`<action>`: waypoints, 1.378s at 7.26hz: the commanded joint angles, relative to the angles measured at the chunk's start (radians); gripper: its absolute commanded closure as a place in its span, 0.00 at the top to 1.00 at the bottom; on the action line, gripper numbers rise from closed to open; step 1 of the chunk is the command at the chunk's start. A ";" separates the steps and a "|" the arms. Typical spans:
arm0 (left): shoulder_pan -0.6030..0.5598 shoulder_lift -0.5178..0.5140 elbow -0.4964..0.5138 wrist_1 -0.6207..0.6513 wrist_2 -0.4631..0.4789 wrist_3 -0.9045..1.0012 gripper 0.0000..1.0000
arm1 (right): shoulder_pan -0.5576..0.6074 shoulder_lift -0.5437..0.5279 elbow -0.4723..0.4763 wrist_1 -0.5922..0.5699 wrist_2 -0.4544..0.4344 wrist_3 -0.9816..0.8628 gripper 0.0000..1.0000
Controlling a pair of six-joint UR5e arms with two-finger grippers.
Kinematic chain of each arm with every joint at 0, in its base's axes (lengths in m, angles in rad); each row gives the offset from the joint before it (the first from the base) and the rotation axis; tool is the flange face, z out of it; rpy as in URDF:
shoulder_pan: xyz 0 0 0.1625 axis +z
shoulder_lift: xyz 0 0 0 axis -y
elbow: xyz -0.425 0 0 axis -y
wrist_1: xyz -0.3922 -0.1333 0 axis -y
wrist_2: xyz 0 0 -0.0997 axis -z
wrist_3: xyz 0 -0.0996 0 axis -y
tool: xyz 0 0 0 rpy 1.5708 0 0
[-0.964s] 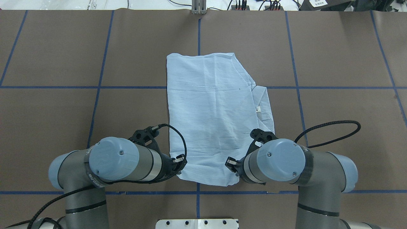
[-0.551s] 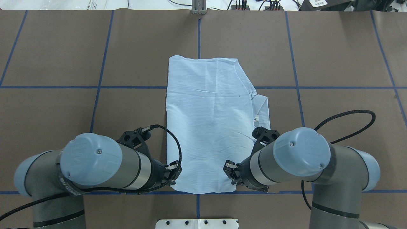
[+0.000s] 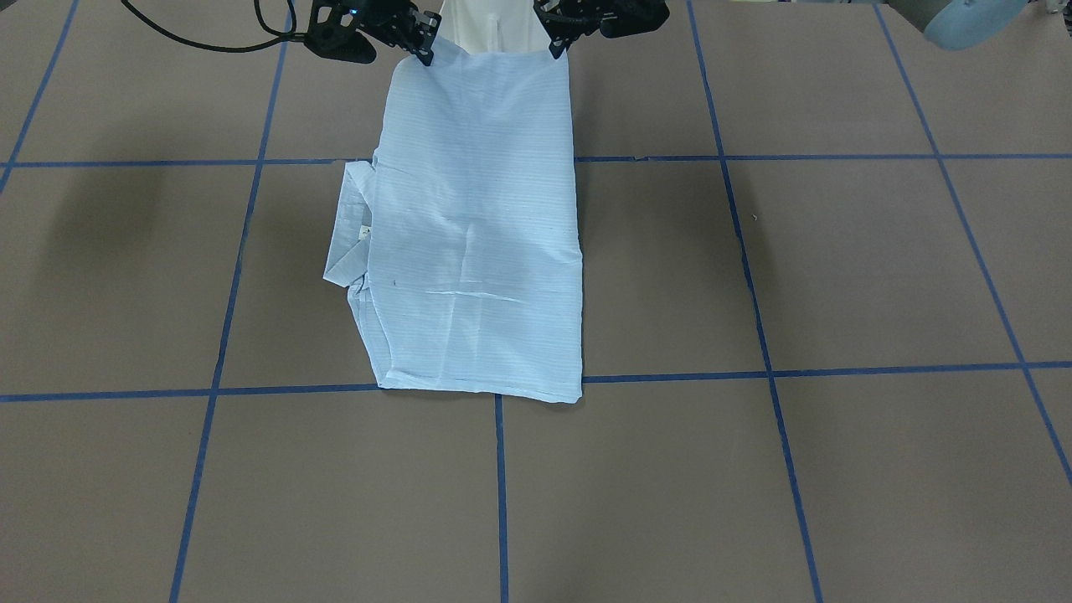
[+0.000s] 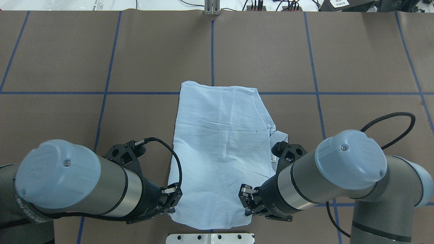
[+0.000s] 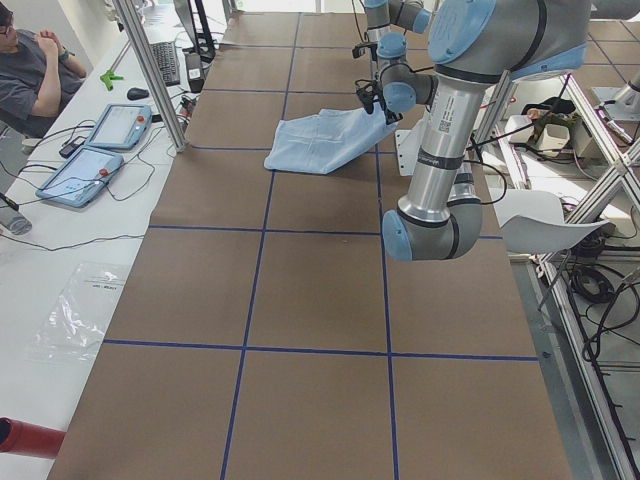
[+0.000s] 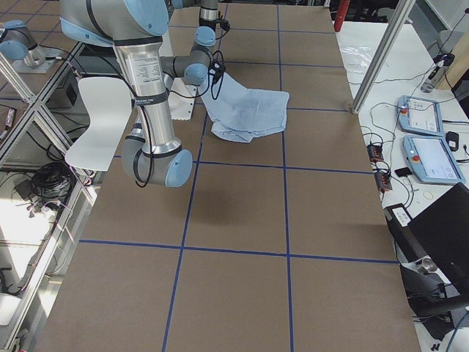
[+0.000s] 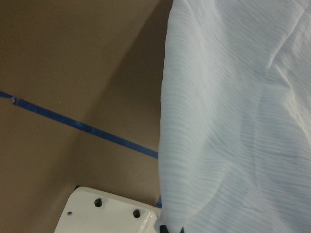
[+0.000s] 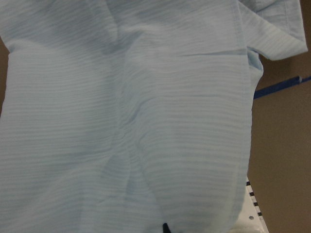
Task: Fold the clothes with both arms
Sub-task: 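Lift the near edge with both grippers and fold it toward the far edge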
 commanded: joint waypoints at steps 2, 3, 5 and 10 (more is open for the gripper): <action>-0.136 -0.096 0.146 -0.017 0.002 0.117 0.00 | 0.183 0.012 -0.087 0.001 0.006 -0.133 0.00; -0.204 -0.150 0.244 -0.061 -0.003 0.145 0.00 | 0.222 0.042 -0.141 0.001 0.004 -0.179 0.00; -0.325 -0.205 0.381 -0.069 -0.004 0.246 0.00 | 0.251 0.122 -0.288 -0.001 -0.005 -0.230 0.00; -0.408 -0.282 0.778 -0.409 -0.003 0.289 0.00 | 0.348 0.263 -0.557 0.002 -0.005 -0.408 0.00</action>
